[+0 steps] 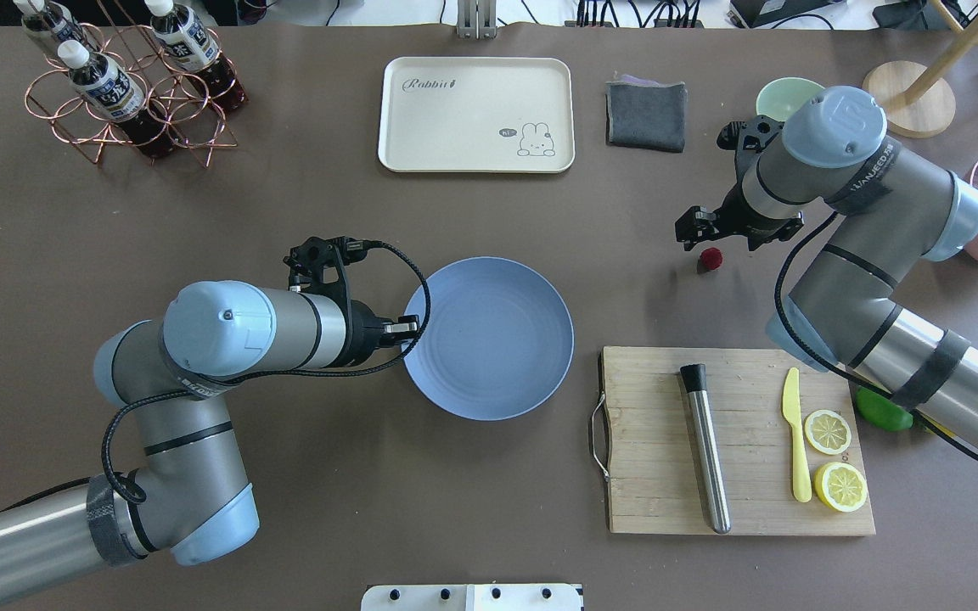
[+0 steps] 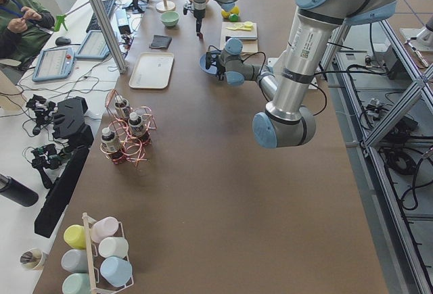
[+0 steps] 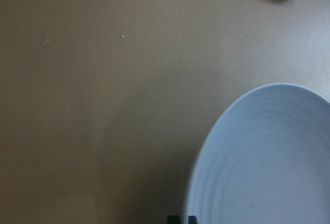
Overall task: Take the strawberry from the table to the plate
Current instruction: 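Lower the right gripper onto the red strawberry and close it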
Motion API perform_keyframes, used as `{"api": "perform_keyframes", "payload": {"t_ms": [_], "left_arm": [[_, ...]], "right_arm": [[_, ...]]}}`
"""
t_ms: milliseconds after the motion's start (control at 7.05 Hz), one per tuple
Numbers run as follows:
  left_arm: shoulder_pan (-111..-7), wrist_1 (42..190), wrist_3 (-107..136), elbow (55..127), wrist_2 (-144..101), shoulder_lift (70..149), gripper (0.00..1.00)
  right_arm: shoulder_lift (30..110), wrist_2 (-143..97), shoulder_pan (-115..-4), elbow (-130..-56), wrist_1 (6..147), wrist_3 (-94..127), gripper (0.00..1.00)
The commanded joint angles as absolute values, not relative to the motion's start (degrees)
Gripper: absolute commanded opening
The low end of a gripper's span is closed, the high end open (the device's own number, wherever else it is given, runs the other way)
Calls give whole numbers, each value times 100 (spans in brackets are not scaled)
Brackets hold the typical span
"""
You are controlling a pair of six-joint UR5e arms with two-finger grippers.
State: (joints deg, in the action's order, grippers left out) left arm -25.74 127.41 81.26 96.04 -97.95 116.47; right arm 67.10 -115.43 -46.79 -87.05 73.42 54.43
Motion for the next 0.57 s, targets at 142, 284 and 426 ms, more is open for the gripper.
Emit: {"api": "perform_keyframes", "payload": {"t_ms": [142,284,426], "left_arm": [[-2575,12735,8095,9606,-9782,11610,0],[-2575,12744,8095,9606,-9791,11610,0],[-2593,12744,8086,9606,-9800,11602,0]], "right_arm": [[6724,-11496,-4588,-8605,7339,5440,100],[6715,-11487,-4570,-8604,7339,5449,90],[6706,-11487,-4570,-8604,7339,5510,43]]}}
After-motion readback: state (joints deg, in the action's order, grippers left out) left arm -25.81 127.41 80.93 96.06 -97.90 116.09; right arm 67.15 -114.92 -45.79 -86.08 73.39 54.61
